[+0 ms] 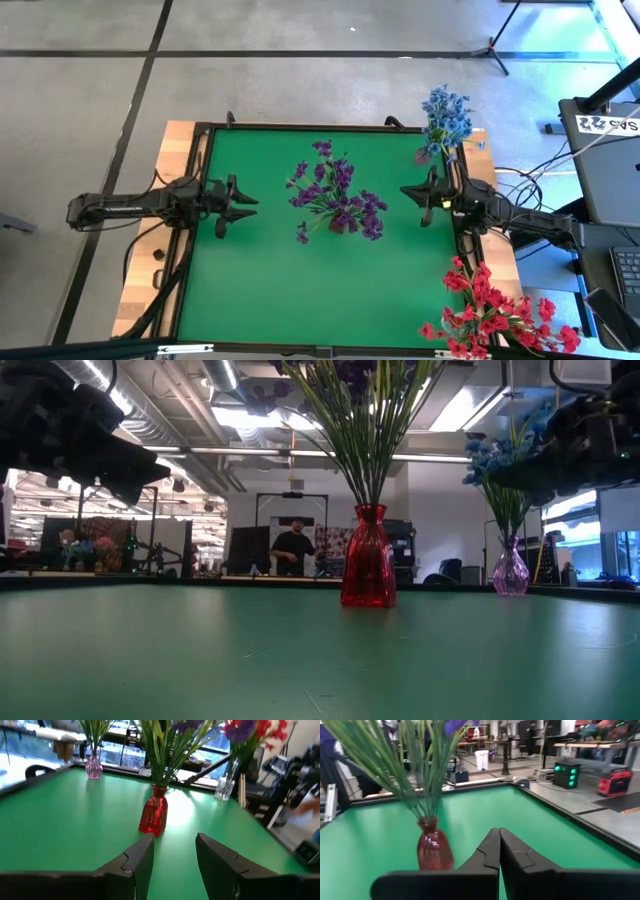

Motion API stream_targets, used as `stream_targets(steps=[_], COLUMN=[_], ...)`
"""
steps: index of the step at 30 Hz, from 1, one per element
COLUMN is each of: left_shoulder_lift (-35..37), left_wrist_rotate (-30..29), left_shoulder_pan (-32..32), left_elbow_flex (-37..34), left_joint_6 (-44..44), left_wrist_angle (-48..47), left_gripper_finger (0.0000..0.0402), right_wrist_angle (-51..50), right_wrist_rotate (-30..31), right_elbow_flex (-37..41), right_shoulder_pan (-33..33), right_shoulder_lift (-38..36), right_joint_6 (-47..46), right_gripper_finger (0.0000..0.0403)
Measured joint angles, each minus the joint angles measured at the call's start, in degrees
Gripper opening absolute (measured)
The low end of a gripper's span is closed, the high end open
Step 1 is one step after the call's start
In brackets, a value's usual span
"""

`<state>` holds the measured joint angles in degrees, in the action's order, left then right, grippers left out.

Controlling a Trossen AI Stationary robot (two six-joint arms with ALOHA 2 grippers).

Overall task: Sort flowers into vase by color
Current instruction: Return to Home Position

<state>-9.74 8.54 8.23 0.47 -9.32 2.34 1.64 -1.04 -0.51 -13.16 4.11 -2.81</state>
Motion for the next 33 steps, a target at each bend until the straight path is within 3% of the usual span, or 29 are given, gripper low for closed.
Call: stream_targets(steps=[13,16,24,33], left_shoulder_lift=[0.0,0.0,0.0,0.0], left_wrist_rotate=[0.0,-0.1,-0.2,-0.2], left_shoulder_pan=[0.0,0.0,0.0,0.0], left_elbow_flex=[0.0,0.0,0.0,0.0], left_joint_6=[-2.2,-2.2,-2.1,-2.1], left_wrist_angle=[0.0,0.0,0.0,0.0], left_gripper_finger=[0.0143,0.0143,0.0143,0.0143], right_wrist_angle=[0.2,0.3,0.6,0.4], right_wrist_rotate=[2.8,4.5,2.8,3.0], right_elbow_flex=[0.0,0.0,0.0,0.0], right_shoulder_pan=[0.0,3.4,8.0,7.9], right_shoulder_lift=[0.0,-1.0,-1.2,-1.2], right_joint_6=[0.1,0.1,0.1,0.1], right_gripper_finger=[0.0001,0.0001,0.0001,0.0001])
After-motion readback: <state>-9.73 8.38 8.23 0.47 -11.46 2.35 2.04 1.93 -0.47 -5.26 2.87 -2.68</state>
